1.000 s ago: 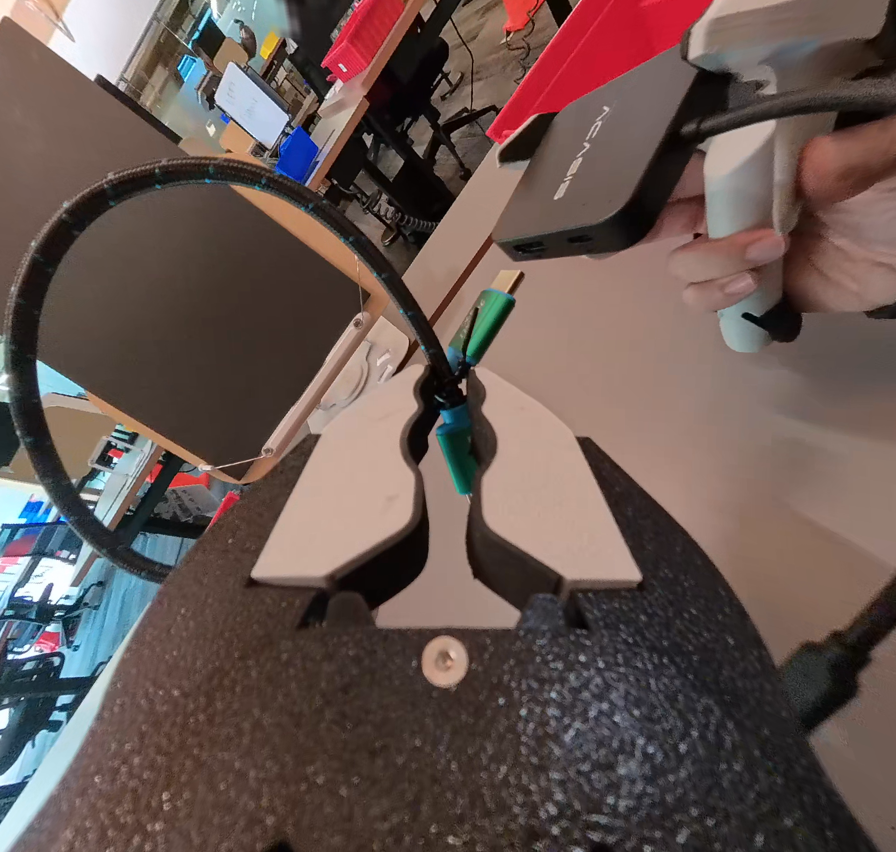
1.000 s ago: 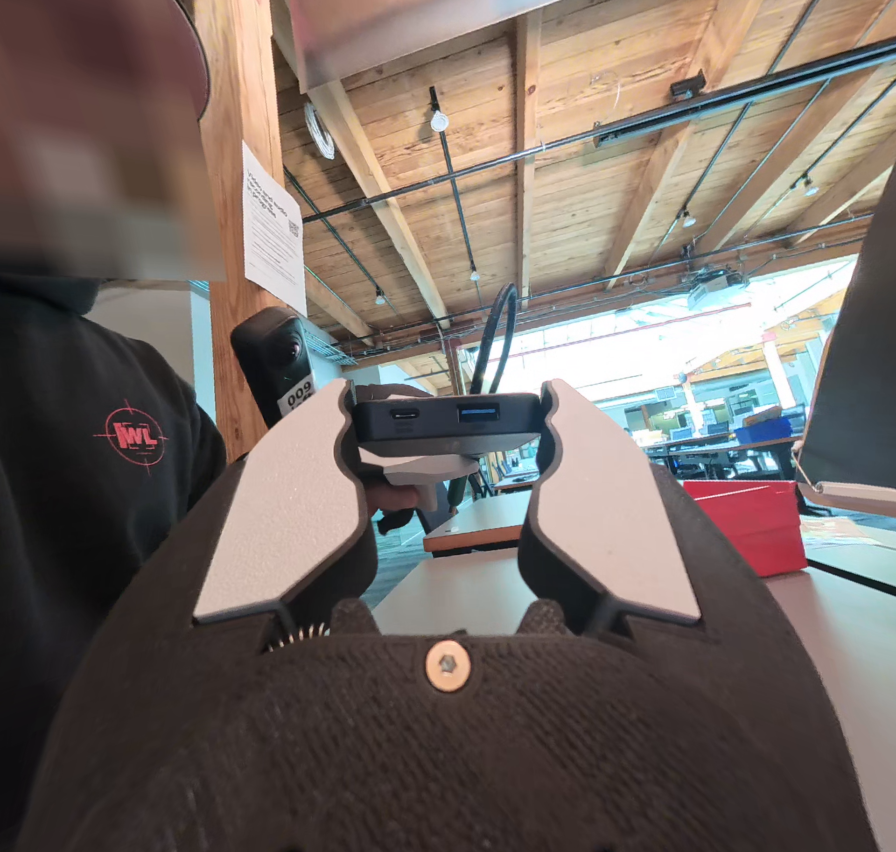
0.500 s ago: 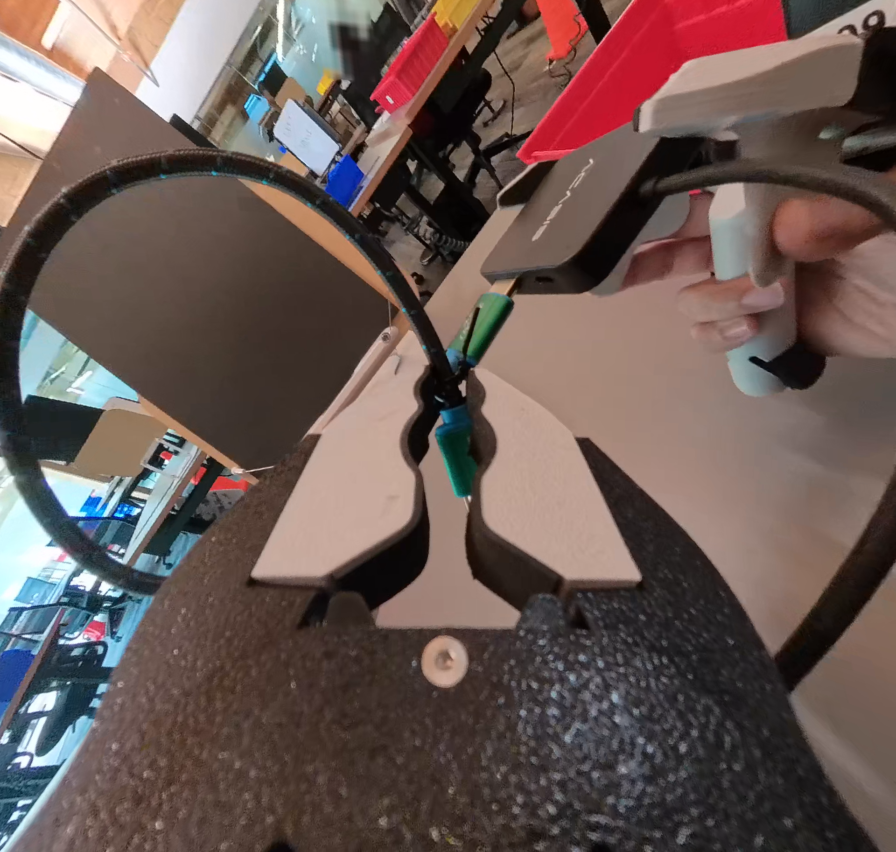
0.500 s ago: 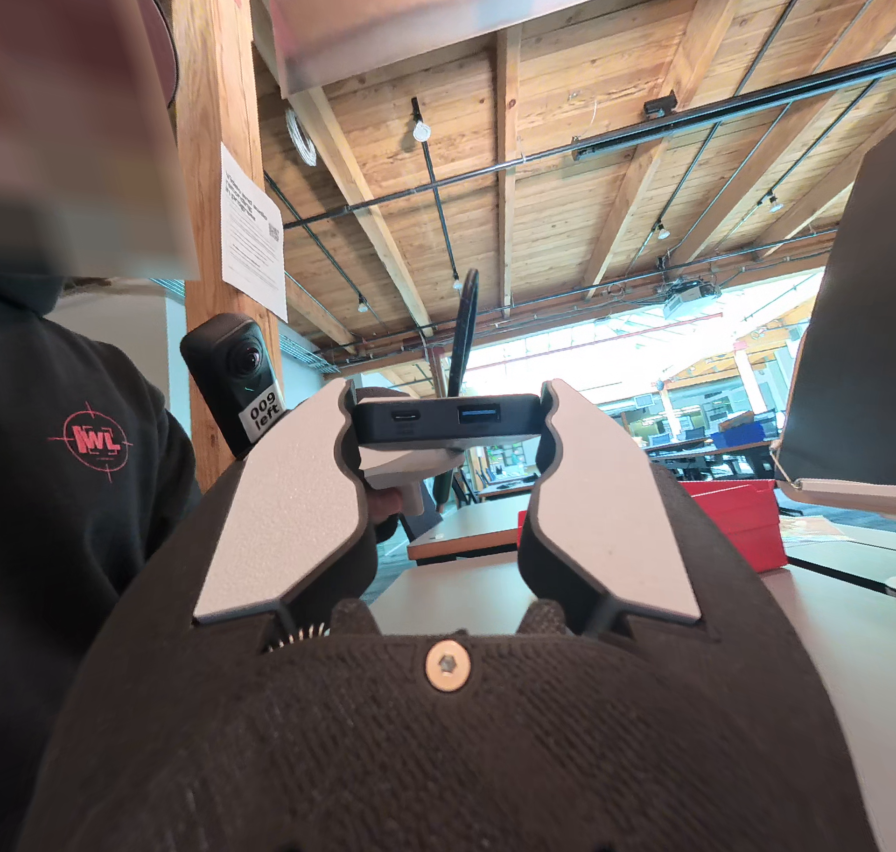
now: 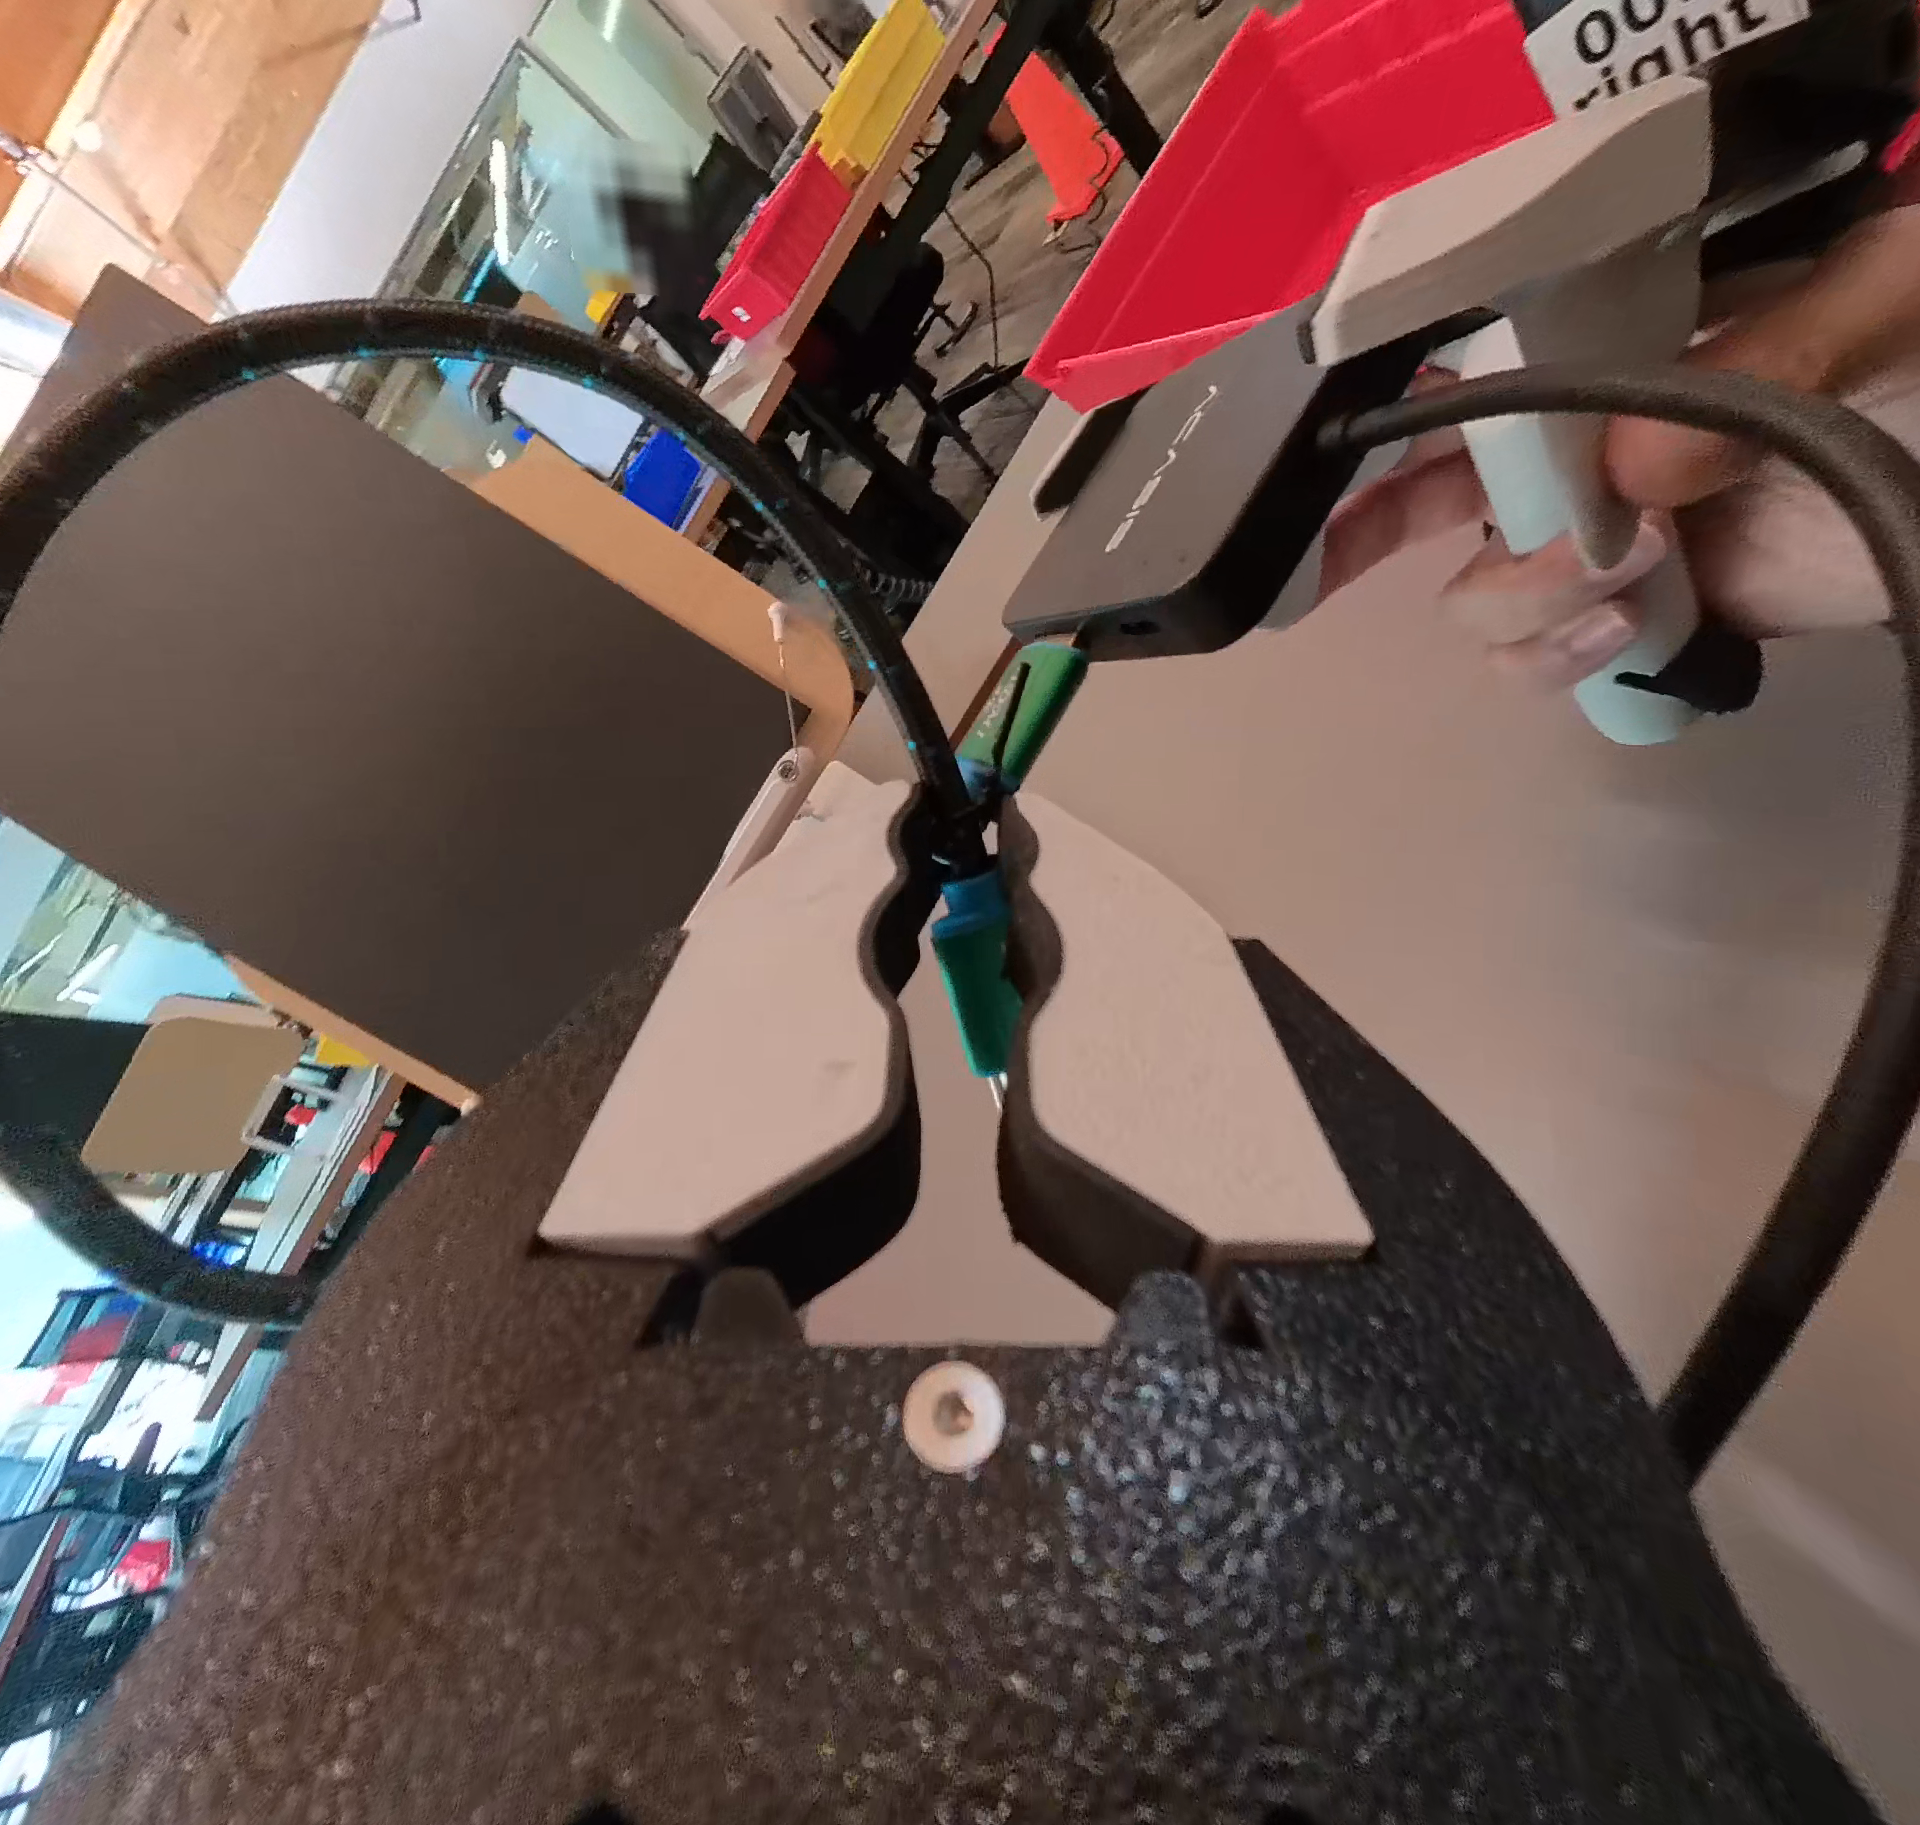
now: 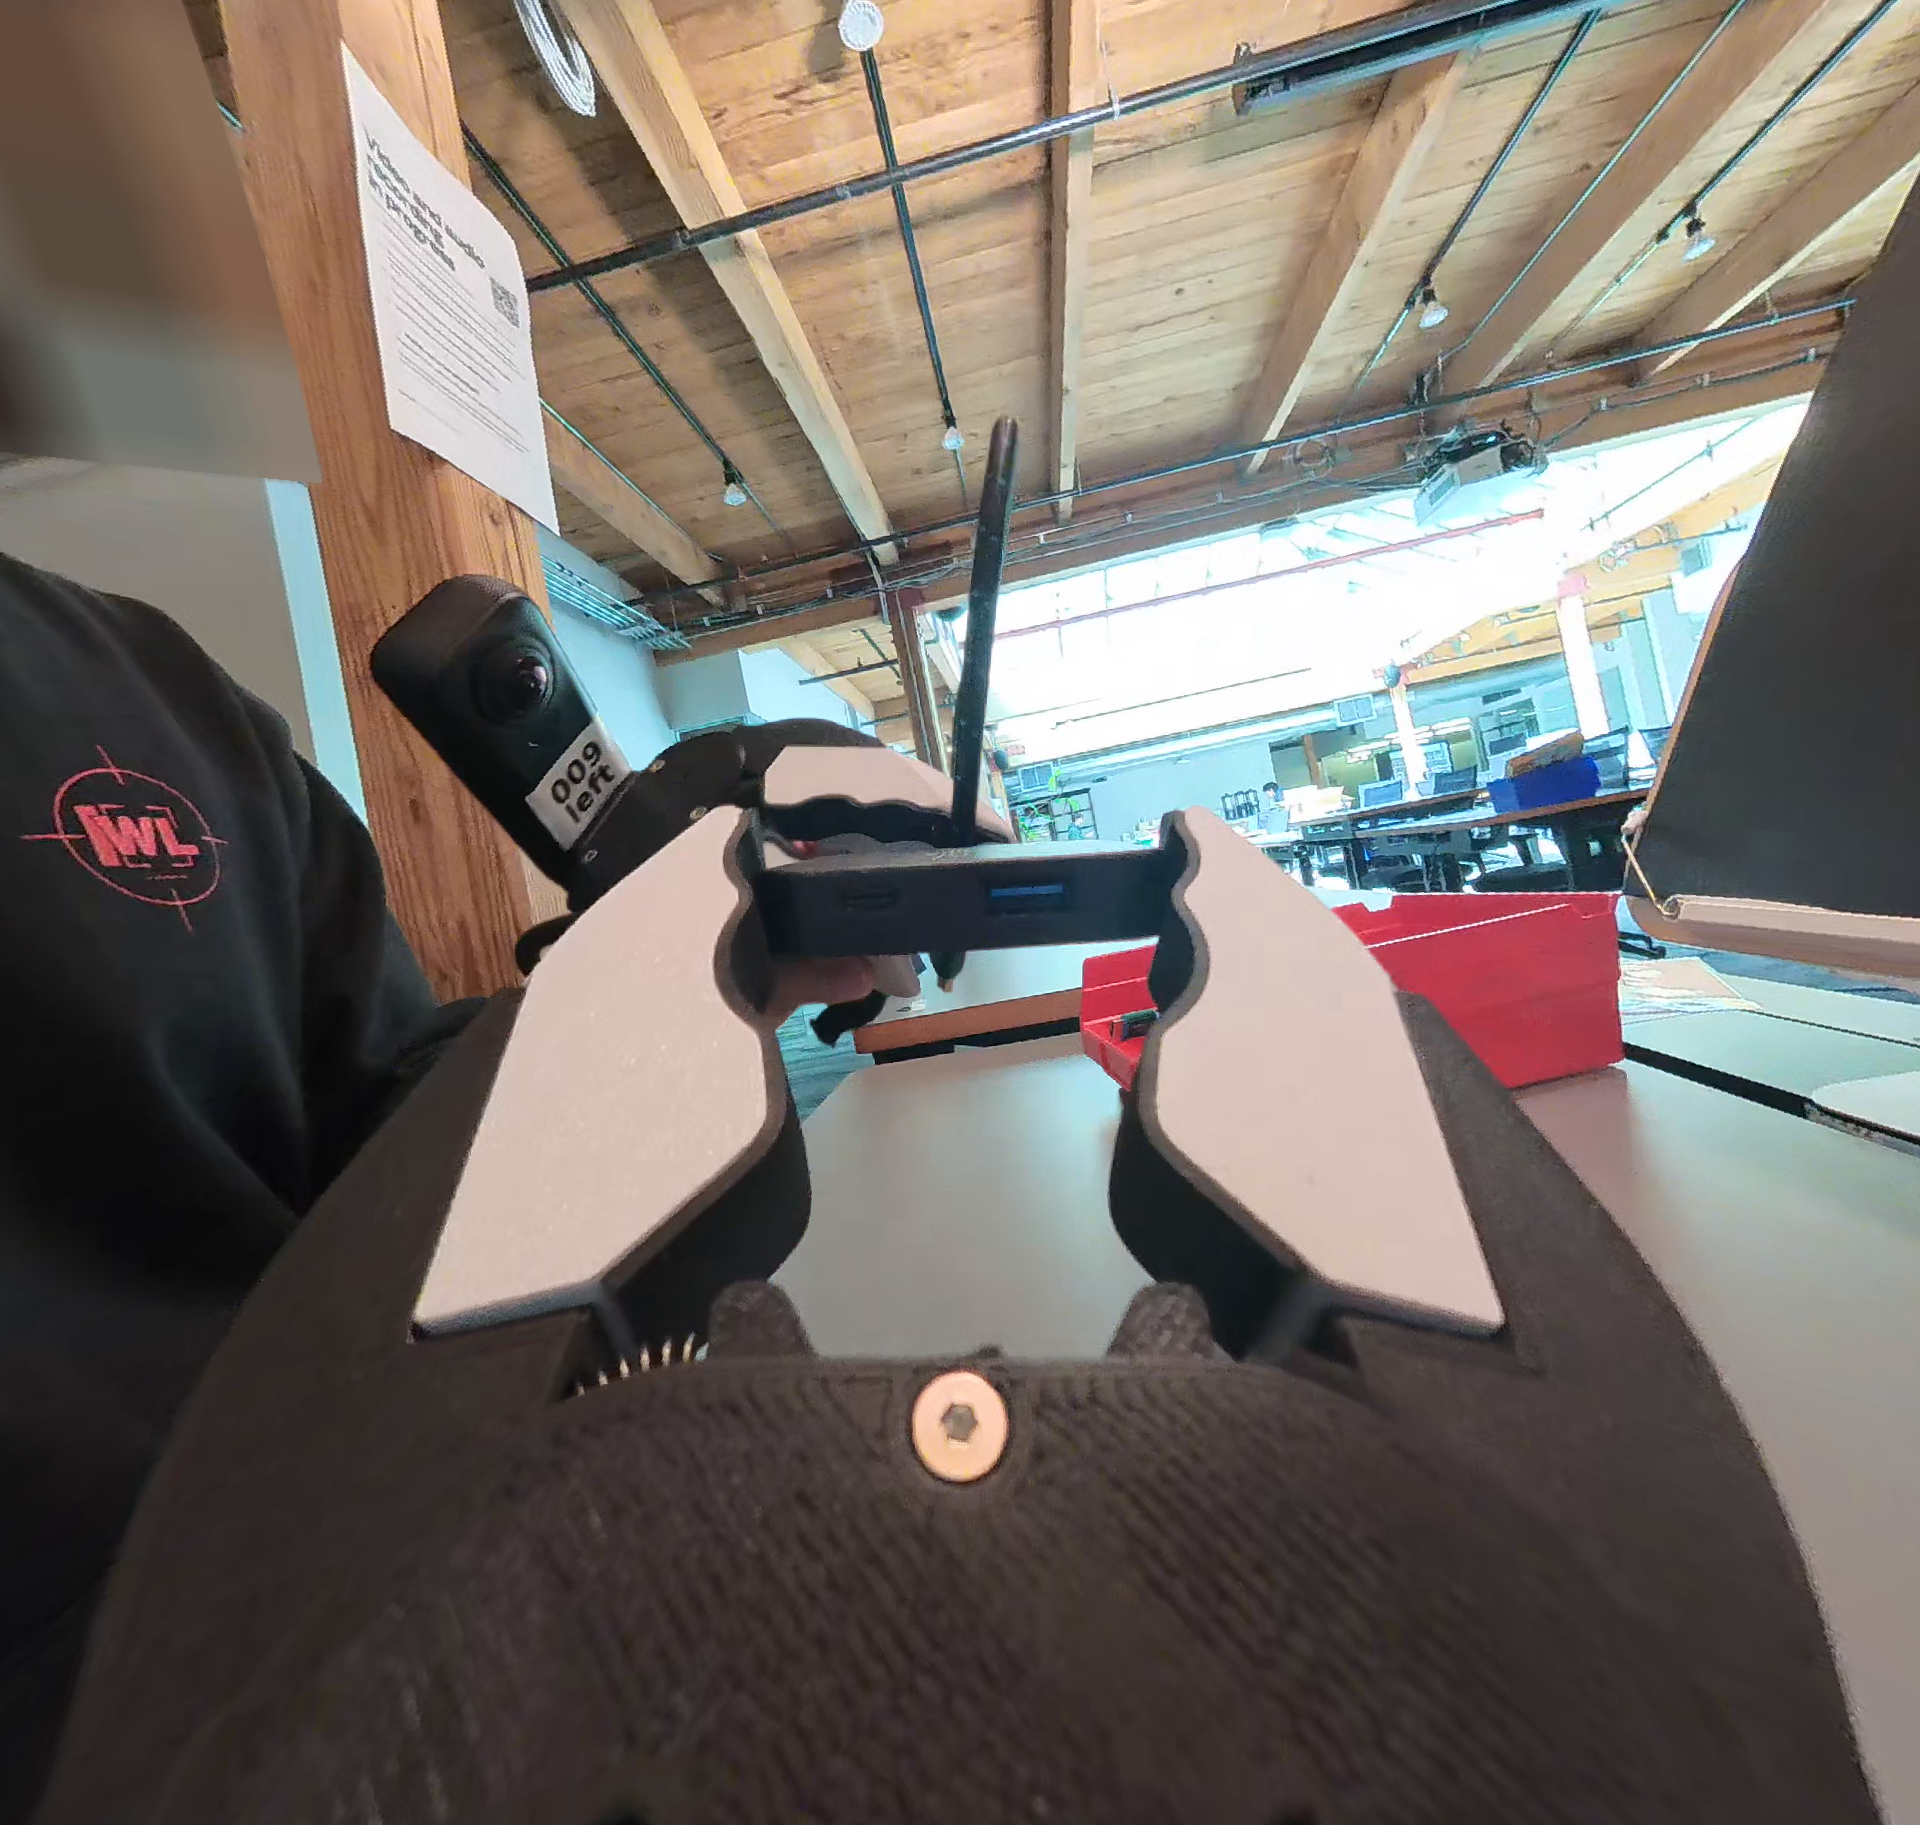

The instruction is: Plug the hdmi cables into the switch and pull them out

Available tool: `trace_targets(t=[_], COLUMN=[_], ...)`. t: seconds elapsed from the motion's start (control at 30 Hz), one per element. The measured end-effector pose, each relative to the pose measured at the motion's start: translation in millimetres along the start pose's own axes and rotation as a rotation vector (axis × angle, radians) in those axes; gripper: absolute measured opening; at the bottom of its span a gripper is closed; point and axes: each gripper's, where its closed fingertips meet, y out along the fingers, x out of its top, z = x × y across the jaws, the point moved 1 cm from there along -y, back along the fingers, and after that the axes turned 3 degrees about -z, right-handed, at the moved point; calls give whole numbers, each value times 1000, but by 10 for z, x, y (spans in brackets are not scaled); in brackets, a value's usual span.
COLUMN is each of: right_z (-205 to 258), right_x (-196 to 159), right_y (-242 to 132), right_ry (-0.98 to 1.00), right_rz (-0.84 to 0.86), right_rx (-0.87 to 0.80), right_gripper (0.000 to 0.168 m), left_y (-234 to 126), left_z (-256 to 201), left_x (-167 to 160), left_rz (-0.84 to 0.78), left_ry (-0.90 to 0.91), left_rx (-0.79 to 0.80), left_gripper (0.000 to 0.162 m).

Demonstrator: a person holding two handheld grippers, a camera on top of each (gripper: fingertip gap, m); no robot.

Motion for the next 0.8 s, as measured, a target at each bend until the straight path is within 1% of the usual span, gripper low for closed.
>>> trace_targets(t=[0.07,0.13,0.17,0.23,0.3,0.33,0.4,0.47,0.53,0.57,0.63,0.67,0.7,0.8], right_z=[25,80,89,95,101,105,114,136,151,158,177,181,184,180], right_x=[14,96,109,85,105,109,103,109,98,83,70,67,66,84], right_y=[-11,-38,-44,-41,-58,-67,-76,-79,-68,-57,-39,-34,-33,-39], right_ry=[-5,20,18,-6,-10,-14,-37,-55,-61,-56,-37,-30,-26,-11], right_rz=[-3,-76,-87,-64,-70,-65,-39,-19,-8,-4,-13,-15,-17,-34], right_rx=[15,69,76,75,80,84,85,90,96,101,118,122,125,127], right_gripper=[73,73,74,73,73,73,73,73,73,73,73,73,73,73], left_y=[-2,-19,-35,-46,-66,-77,-88,-81,-82,-89,-128,-129,-101,2], left_z=[-27,-93,-114,-143,-211,-234,-235,-200,-227,-285,-480,-558,-601,-678], left_x=[6,45,63,46,58,56,-23,-148,-186,-182,-219,-247,-273,-243], left_rz=[-26,-84,-107,-97,-95,-86,-13,85,116,120,167,193,209,168], left_ry=[-6,-88,-144,-252,-352,-393,-440,-441,-378,-339,-282,-271,-267,-289], left_rx=[-48,-145,-194,-276,-382,-427,-482,-490,-508,-536,-642,-672,-669,-643], left_gripper=[12,12,13,16,24,25,26,32,36,39,40,40,40,40])
